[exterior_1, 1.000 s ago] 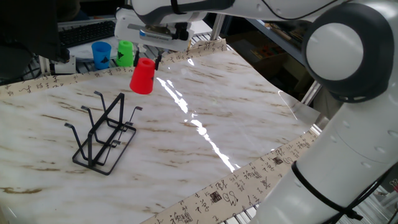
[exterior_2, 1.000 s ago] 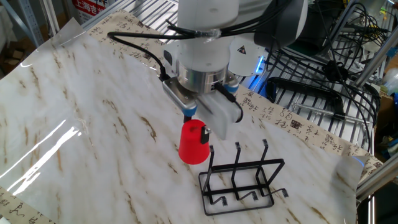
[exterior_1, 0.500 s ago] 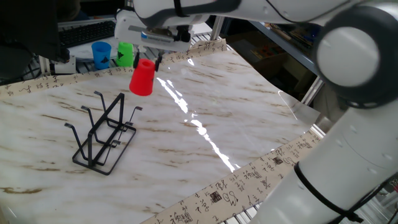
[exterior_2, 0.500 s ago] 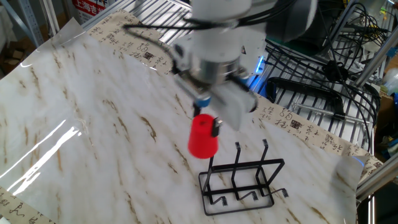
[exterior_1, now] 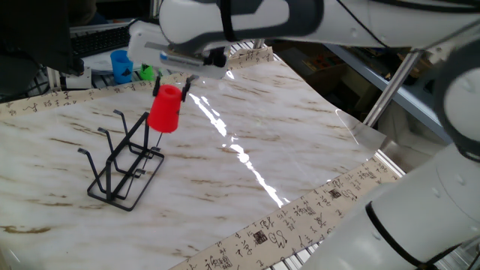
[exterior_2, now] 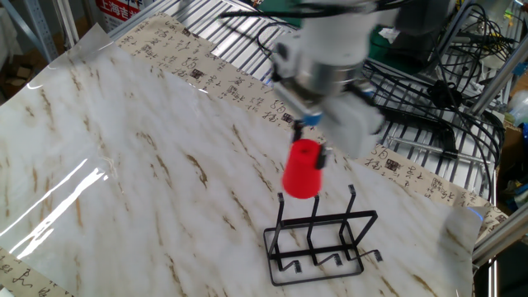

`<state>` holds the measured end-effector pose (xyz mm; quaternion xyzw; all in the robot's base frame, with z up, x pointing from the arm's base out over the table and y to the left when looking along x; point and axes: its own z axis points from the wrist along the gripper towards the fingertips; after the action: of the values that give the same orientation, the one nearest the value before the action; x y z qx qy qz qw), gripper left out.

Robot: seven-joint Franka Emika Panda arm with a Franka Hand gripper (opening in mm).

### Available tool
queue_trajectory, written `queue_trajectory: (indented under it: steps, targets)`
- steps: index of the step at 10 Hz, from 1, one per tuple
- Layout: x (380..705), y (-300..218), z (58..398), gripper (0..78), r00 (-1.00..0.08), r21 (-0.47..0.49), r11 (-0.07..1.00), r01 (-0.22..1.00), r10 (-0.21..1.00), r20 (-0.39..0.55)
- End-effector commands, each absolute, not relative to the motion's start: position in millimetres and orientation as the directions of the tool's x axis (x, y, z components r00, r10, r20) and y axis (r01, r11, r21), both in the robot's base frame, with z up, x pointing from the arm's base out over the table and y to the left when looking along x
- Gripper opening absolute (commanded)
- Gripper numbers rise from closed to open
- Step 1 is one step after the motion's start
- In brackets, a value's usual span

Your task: Put the cup on the cup rack

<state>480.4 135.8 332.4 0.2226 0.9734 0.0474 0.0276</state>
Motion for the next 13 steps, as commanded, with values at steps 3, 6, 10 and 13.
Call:
queue_trajectory:
  steps: [3, 6, 10, 13]
  targets:
    - [455, 166, 315, 1.2, -0.879, 0.114, 0.878, 0.464, 0.472, -0.057]
    - [454, 167, 302, 1.2, -0.879, 0.121, 0.879, 0.461, 0.471, -0.078]
    - [456, 168, 291, 1.2, -0.875, 0.122, 0.877, 0.464, 0.476, -0.092]
    - [458, 168, 283, 1.2, -0.876, 0.12, 0.88, 0.46, 0.472, -0.104]
